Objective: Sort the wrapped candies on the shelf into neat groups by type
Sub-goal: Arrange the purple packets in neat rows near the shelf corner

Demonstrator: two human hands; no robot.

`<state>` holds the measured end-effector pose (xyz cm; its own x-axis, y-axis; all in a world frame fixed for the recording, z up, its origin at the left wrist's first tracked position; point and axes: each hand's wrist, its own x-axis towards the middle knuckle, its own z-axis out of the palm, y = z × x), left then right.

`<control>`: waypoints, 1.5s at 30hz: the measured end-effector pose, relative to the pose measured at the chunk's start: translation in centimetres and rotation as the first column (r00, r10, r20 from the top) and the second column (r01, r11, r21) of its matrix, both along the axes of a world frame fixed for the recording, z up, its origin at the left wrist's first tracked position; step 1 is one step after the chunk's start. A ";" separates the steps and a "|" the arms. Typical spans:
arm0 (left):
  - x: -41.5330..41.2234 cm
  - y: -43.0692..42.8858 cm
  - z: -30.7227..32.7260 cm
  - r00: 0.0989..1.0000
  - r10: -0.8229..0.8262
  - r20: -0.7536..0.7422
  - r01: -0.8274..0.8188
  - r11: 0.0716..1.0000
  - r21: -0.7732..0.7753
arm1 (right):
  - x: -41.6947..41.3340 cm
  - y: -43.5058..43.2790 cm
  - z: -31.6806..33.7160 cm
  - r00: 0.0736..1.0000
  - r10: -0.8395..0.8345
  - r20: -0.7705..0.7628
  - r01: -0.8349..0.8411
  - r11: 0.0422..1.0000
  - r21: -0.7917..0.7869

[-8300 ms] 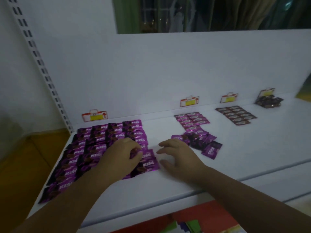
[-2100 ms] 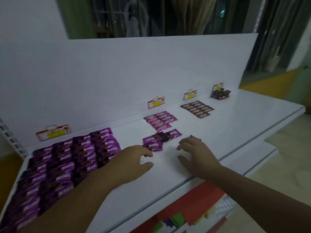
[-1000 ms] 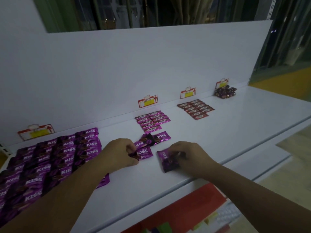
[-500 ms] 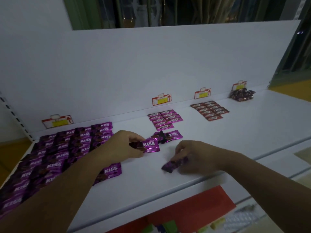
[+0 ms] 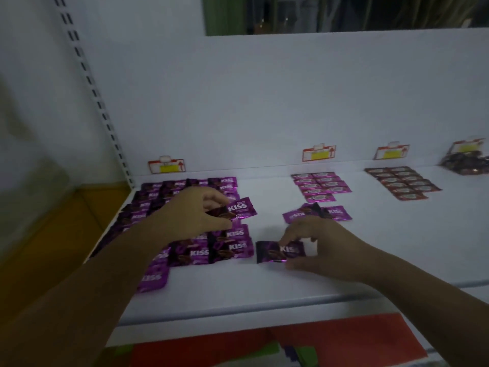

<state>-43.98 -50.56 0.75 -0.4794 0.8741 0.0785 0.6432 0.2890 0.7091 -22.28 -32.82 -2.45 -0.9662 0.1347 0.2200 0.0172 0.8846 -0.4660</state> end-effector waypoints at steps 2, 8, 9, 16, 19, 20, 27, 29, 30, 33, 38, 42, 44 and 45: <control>-0.7 -1.7 0.2 1.000 0.013 -0.002 -0.013 1.000 0.006 | -1.8 -2.3 -0.2 0.997 0.069 -0.035 -0.069 0.998 0.004; -2.8 -6.3 -0.2 0.993 0.113 -0.027 -0.113 0.994 0.009 | -6.5 -7.9 -1.2 0.974 0.192 -0.121 -0.175 0.975 0.139; -3.1 -6.9 -0.2 0.993 0.116 -0.033 -0.116 0.993 0.016 | -7.2 -8.7 -1.5 0.969 0.204 -0.137 -0.183 0.971 0.153; -4.9 -9.6 -0.4 0.990 0.115 -0.078 -0.113 0.993 0.028 | -9.9 -11.4 -2.4 0.974 0.203 -0.099 -0.185 0.969 0.165; -5.4 -10.0 -0.7 0.991 0.098 -0.087 -0.096 0.995 0.026 | -10.4 -11.7 -2.2 0.979 0.189 -0.074 -0.176 0.972 0.158; -5.4 -10.1 -0.9 0.992 0.086 -0.096 -0.085 0.996 0.021 | -10.4 -11.8 -2.2 0.980 0.187 -0.059 -0.175 0.971 0.165; -4.0 -9.0 -2.5 0.985 -0.039 -0.170 0.038 0.999 -0.008 | -9.3 -10.5 -0.9 0.956 -0.089 -0.281 0.107 0.993 0.050; -3.1 -8.1 -2.5 0.980 -0.090 -0.178 0.089 0.996 -0.009 | -8.9 -9.9 -0.3 0.972 -0.006 -0.234 0.031 0.994 0.102; -2.6 -7.7 -2.5 0.975 -0.118 -0.187 0.118 0.993 -0.009 | -8.6 -9.7 -0.1 0.980 0.033 -0.197 -0.006 0.991 0.136; -1.3 -6.5 -2.5 0.961 -0.173 -0.216 0.178 0.984 0.001 | -7.8 -8.9 0.1 0.986 0.087 -0.140 -0.063 0.983 0.170; 0.1 -5.4 -3.1 0.956 -0.218 -0.196 0.229 0.973 0.034 | -6.3 -7.8 0.1 0.979 0.106 -0.177 -0.072 0.980 0.188; -0.8 -6.2 -3.2 0.956 -0.212 -0.203 0.201 0.977 -0.071 | -5.1 -6.4 -0.2 0.981 0.032 -0.194 0.003 0.984 0.178; -1.3 -6.9 -3.3 0.948 -0.197 -0.248 0.170 0.977 -0.128 | -4.3 -5.6 -0.8 0.981 0.002 -0.196 0.029 0.988 0.155; -1.4 -7.2 -3.4 0.944 -0.194 -0.268 0.158 0.976 -0.150 | -4.1 -5.5 -1.1 0.980 0.002 -0.197 0.029 0.988 0.154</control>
